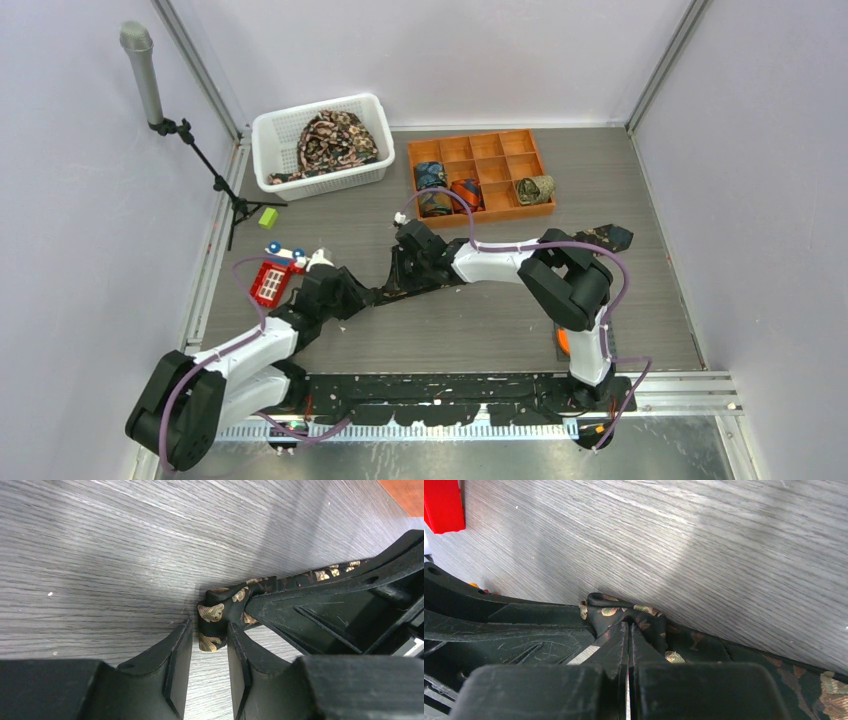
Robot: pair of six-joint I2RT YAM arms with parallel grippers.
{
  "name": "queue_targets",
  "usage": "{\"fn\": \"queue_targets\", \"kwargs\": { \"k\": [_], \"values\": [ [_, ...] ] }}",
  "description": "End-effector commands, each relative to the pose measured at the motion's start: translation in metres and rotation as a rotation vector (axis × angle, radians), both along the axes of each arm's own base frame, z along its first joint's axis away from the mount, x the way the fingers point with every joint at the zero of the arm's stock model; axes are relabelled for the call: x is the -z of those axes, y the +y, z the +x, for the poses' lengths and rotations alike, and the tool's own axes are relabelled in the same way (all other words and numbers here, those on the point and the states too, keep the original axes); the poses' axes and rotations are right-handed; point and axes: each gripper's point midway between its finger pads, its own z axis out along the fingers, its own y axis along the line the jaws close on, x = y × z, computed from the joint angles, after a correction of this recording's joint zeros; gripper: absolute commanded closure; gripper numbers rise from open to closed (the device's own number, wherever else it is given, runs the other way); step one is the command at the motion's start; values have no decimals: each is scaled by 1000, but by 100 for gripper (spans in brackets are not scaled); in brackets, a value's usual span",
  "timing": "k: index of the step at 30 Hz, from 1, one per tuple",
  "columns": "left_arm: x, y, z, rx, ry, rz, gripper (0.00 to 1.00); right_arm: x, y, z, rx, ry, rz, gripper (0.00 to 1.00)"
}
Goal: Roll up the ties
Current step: Roll the tie at the center of the board.
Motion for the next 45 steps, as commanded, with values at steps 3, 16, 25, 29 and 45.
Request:
{"fn": "queue_targets", "kwargs": {
  "k": [3, 16, 25, 29, 45],
  "values": [
    [11, 14, 1, -62, 30, 59, 72, 21, -23, -13, 4, 39, -104, 100],
    [25, 0, 1, -13, 92, 35, 100, 19, -23, -12, 10, 36, -103, 100],
    [9, 15, 2, 12, 81, 159, 100, -29, -15, 3, 21, -28, -89, 84],
    [-1, 20, 3, 9, 58, 184, 100, -52, -10, 8, 18, -60, -72, 76],
    [-23, 23, 2, 29, 28, 209, 100, -33, 13, -1, -12, -25, -76, 88]
  ]
}}
